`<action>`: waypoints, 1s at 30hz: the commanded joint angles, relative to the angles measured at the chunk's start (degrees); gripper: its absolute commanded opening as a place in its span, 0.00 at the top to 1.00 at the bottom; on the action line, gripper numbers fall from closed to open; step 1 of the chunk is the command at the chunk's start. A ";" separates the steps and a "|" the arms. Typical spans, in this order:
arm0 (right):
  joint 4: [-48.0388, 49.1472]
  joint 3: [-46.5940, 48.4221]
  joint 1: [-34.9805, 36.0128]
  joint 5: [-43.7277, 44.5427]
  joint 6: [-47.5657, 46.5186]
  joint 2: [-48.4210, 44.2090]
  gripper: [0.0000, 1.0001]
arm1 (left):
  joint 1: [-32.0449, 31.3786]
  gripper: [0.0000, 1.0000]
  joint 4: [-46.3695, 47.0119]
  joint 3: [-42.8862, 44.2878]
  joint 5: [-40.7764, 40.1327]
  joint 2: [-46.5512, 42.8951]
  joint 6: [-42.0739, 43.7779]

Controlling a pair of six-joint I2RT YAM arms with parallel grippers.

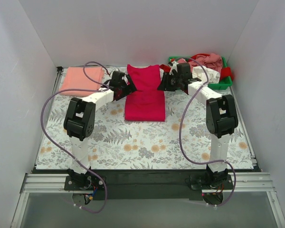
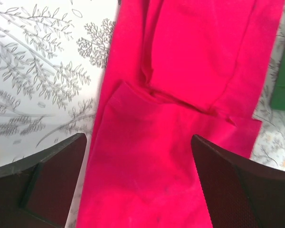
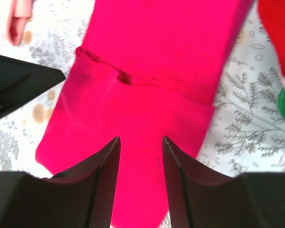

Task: Fold and stack the t-shirts
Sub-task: Fold the tshirt

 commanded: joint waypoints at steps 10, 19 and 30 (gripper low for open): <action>2.72 -24.61 4.61 2.22 0.78 -20.93 0.42 | 0.43 0.06 1.69 -22.37 3.75 -22.73 -5.59; 5.45 -33.50 4.79 3.63 4.82 -20.34 0.40 | 0.43 0.16 3.27 -31.26 12.18 -22.48 -7.34; 8.79 -36.31 4.79 5.91 7.73 -16.90 0.47 | 0.34 0.46 3.54 -31.97 13.60 -17.12 -7.87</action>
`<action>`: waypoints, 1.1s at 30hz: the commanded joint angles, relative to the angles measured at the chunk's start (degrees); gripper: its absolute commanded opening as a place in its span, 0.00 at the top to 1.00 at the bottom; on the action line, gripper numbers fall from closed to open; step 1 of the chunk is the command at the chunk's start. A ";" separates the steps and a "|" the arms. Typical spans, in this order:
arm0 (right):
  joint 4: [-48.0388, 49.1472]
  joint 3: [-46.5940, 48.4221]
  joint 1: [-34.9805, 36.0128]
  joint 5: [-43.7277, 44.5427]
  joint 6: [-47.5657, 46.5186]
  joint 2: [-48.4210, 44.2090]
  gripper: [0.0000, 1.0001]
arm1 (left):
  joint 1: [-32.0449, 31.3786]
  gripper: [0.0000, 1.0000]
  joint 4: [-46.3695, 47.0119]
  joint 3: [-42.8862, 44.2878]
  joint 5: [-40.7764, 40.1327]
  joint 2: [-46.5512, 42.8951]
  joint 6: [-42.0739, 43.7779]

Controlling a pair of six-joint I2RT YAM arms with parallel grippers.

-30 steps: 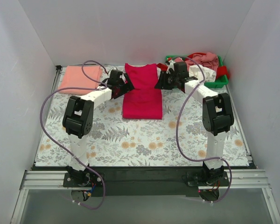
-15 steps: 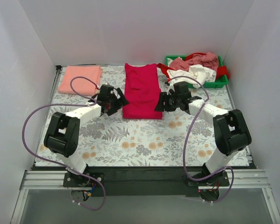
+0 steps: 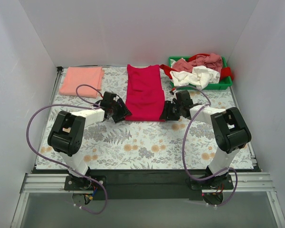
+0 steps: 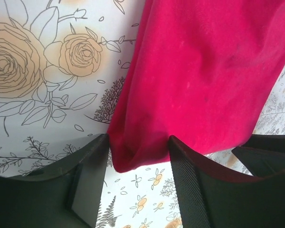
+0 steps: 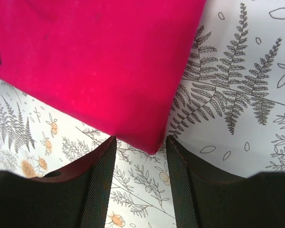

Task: Fold and stack the t-shirts
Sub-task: Fold the tshirt

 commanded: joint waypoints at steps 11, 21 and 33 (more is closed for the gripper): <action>3.88 -2.16 -0.15 1.20 2.12 2.59 0.82 | 0.04 1.00 -1.58 0.05 0.43 4.98 0.04; 4.14 -11.99 0.55 -3.37 0.89 -7.32 0.99 | -2.60 1.00 -2.98 -11.26 -4.56 -9.42 -4.18; -2.62 -34.57 11.88 -5.92 7.46 -31.66 0.99 | -18.59 1.00 -15.47 -33.77 -12.40 -42.99 -21.65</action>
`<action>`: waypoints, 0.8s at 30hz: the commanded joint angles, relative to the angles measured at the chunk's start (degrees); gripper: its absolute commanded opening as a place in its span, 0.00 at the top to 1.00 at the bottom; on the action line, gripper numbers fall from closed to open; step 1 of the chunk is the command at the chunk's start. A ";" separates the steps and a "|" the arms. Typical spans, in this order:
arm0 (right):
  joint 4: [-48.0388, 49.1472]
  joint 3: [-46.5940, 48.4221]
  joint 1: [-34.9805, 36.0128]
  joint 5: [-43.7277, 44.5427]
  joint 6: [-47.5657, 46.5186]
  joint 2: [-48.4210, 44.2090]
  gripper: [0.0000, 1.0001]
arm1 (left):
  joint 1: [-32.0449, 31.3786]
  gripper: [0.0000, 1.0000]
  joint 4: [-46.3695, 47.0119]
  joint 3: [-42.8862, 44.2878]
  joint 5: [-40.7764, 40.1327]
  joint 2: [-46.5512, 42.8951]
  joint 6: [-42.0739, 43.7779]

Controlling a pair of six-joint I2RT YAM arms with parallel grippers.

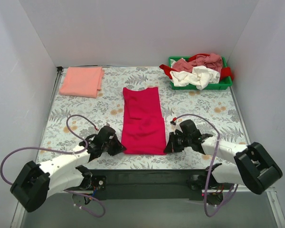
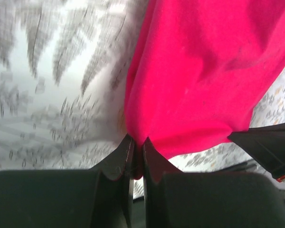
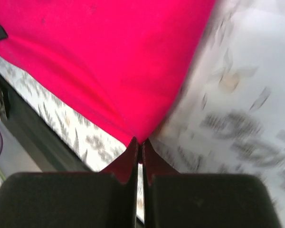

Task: Fold and stack the t-shirts
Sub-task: Fold the tshirt

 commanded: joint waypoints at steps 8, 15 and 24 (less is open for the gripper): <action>-8.79 -7.18 8.55 4.32 8.93 -16.16 0.99 | -11.97 1.00 -9.72 -3.65 -5.16 -9.05 -10.79; -16.33 0.37 8.56 10.81 3.23 -19.41 0.99 | -12.33 1.00 -15.17 3.90 -12.01 -11.41 -9.56; -22.23 11.97 8.55 14.17 -1.79 -21.61 0.99 | -12.33 1.00 -20.86 12.34 -16.50 -11.16 -8.06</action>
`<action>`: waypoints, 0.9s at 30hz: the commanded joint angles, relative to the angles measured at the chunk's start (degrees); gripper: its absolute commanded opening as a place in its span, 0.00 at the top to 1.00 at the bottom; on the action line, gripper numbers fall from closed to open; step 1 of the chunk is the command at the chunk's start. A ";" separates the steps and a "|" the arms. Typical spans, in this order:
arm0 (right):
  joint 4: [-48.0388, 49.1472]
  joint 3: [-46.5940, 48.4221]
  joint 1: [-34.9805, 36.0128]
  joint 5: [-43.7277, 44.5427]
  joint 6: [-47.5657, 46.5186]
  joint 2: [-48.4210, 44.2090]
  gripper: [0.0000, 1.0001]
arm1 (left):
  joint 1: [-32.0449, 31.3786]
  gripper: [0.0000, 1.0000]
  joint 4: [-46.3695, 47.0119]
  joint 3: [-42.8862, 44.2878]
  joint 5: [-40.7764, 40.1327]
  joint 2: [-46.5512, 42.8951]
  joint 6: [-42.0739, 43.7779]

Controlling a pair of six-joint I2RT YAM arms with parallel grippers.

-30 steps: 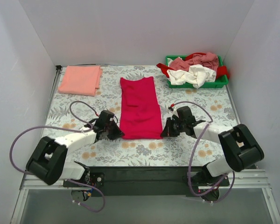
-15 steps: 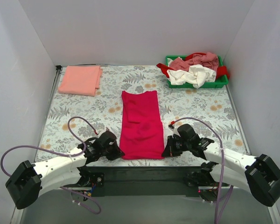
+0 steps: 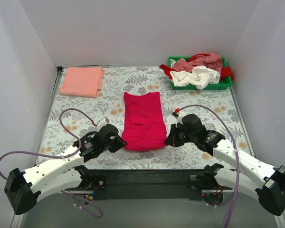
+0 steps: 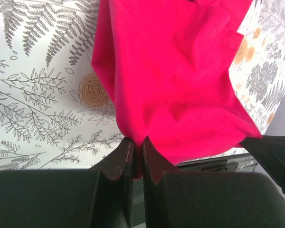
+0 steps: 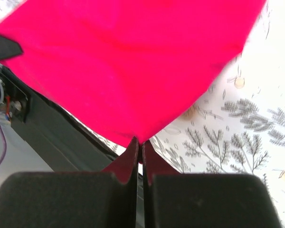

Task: Fold and stack the t-shirts
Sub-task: Fold the tshirt

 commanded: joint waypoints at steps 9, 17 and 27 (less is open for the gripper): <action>-13.82 14.08 -0.12 -5.49 -7.19 -1.97 0.99 | -0.09 1.00 -7.37 8.96 -2.14 -6.73 1.45; -19.19 18.92 -0.12 -11.73 -9.04 -1.70 0.99 | -0.09 1.00 -9.83 12.75 0.94 -6.82 1.80; -19.02 23.05 -1.44 -2.35 -11.94 2.07 0.99 | -0.09 1.00 -9.04 14.94 -5.98 -3.58 1.89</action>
